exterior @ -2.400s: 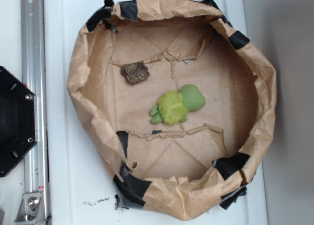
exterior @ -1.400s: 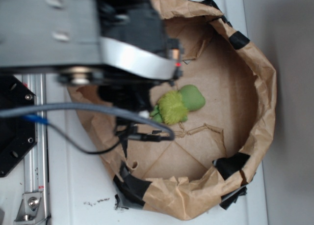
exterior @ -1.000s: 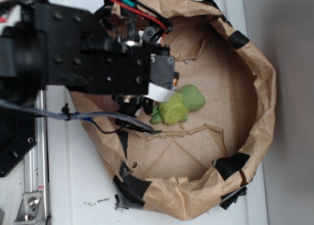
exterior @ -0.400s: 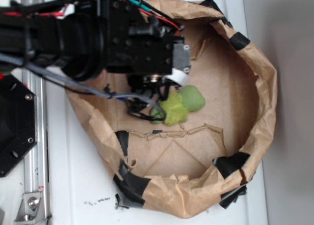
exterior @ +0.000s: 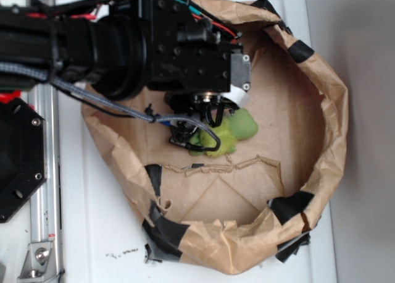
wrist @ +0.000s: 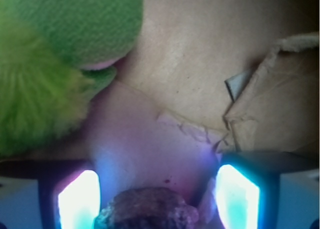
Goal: Grab the rock.
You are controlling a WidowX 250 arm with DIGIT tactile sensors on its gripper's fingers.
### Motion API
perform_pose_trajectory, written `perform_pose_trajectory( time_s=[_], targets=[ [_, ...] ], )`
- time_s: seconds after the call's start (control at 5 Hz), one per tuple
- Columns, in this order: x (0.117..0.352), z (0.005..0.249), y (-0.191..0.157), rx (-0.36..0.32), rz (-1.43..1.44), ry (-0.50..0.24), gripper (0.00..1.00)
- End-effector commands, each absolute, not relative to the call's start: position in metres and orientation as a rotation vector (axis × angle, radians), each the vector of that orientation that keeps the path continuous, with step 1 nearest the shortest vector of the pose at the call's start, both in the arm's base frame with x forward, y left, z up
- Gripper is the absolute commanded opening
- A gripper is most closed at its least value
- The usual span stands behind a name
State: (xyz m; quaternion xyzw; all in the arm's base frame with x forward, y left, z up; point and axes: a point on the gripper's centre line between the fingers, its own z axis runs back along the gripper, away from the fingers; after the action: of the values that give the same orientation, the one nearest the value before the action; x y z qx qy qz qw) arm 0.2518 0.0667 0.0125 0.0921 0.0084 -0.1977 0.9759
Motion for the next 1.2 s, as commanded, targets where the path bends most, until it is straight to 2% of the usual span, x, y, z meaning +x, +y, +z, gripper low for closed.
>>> perform_pose_trajectory(
  time_s=[0.0, 0.2, 0.4, 0.6, 0.8, 1.0],
  targets=[
    [0.245, 0.013, 0.066, 0.205, -0.401, 0.013, 0.0],
    [0.243, 0.018, 0.065, 0.204, -0.397, 0.006, 0.0],
    [0.242, 0.036, 0.06, 0.197, -0.397, -0.022, 0.0],
    [0.246, 0.064, 0.055, 0.212, -0.349, -0.051, 0.0],
    [0.259, 0.114, 0.04, 0.17, -0.199, -0.14, 0.0],
    [0.274, 0.159, 0.023, 0.123, -0.098, -0.148, 0.0]
  ],
)
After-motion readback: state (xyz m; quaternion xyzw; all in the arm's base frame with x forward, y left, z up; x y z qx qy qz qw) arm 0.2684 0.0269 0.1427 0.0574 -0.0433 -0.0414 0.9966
